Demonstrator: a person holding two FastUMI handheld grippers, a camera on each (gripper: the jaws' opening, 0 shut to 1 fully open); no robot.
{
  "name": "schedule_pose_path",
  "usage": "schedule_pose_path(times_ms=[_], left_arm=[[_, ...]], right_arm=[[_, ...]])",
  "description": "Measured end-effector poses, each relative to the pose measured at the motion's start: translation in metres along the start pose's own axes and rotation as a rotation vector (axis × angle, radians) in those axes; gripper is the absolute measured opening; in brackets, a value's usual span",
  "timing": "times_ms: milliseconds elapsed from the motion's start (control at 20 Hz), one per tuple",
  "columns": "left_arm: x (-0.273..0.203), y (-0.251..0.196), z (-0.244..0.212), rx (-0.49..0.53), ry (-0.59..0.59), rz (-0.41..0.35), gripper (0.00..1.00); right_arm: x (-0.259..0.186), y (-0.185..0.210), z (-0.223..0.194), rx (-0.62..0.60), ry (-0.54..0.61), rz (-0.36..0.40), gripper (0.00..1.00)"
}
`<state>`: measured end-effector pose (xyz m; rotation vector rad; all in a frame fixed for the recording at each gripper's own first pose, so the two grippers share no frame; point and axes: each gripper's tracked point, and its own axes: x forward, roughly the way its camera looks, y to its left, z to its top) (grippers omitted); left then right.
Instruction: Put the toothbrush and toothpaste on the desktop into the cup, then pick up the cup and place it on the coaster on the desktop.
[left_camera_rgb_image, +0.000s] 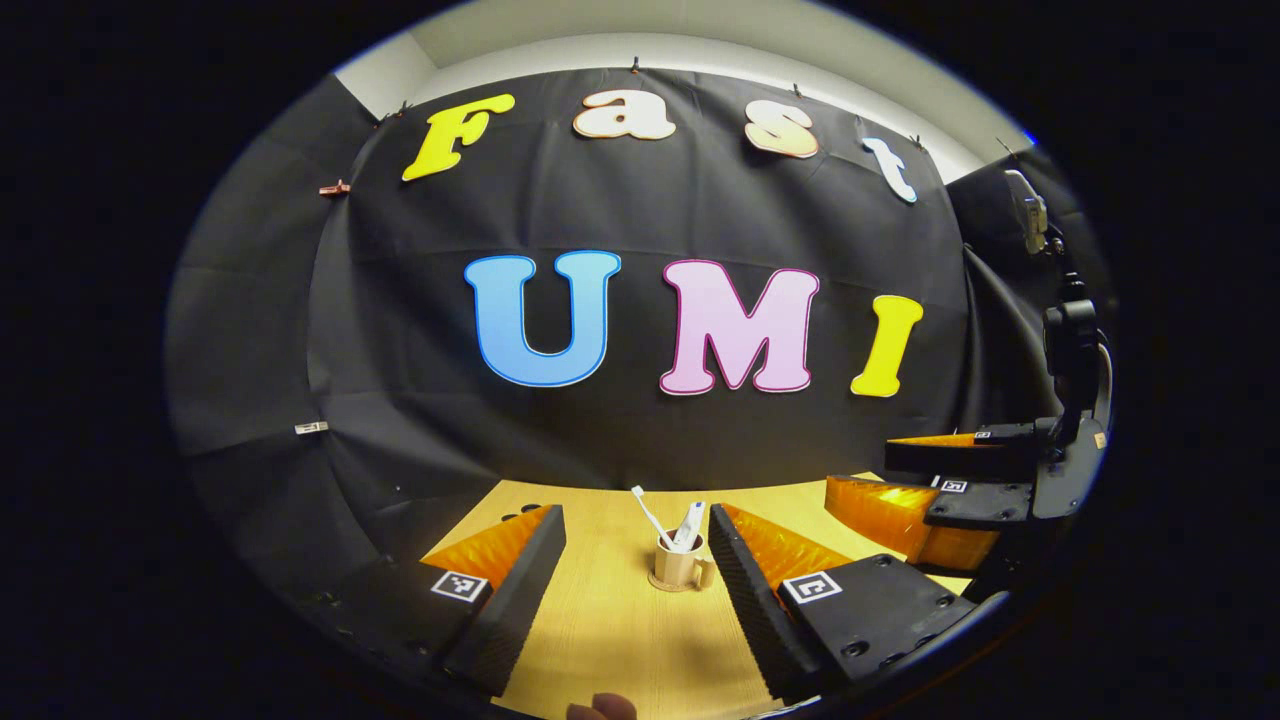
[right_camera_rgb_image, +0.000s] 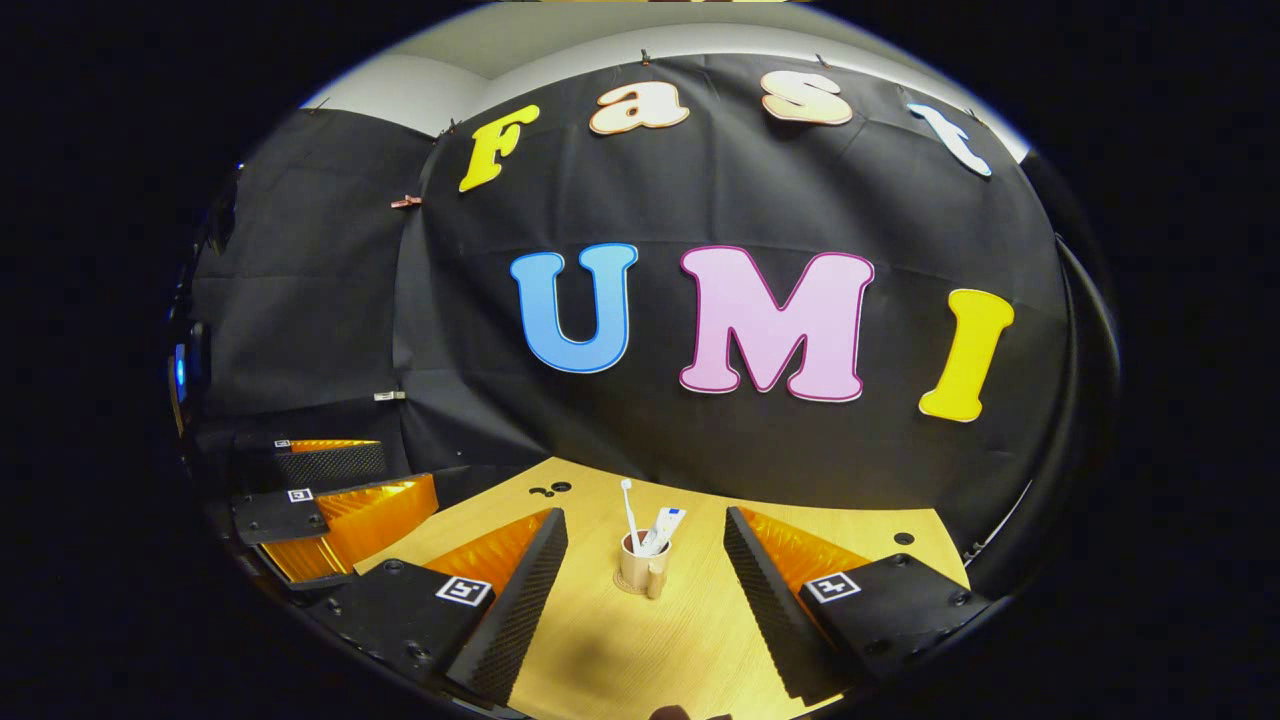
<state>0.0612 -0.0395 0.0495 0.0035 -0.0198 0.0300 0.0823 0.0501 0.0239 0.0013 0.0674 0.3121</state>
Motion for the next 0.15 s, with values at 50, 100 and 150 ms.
schedule_pose_path(times_ms=[50, 100, 150], left_arm=[[-0.0001, 0.0001, -0.0005, 0.0, -0.001, 0.0, 0.92], [-0.0002, -0.0001, -0.0007, 0.002, -0.001, 0.001, 0.92], [-0.0011, 0.0006, -0.0011, 0.003, -0.002, 0.003, 0.92]], right_arm=[[0.0003, 0.0009, -0.0004, 0.0, 0.001, 0.001, 0.97], [0.0004, 0.0012, -0.0018, 0.001, 0.004, 0.002, 0.97], [0.0005, 0.0015, -0.0027, 0.002, 0.005, 0.002, 0.97]])
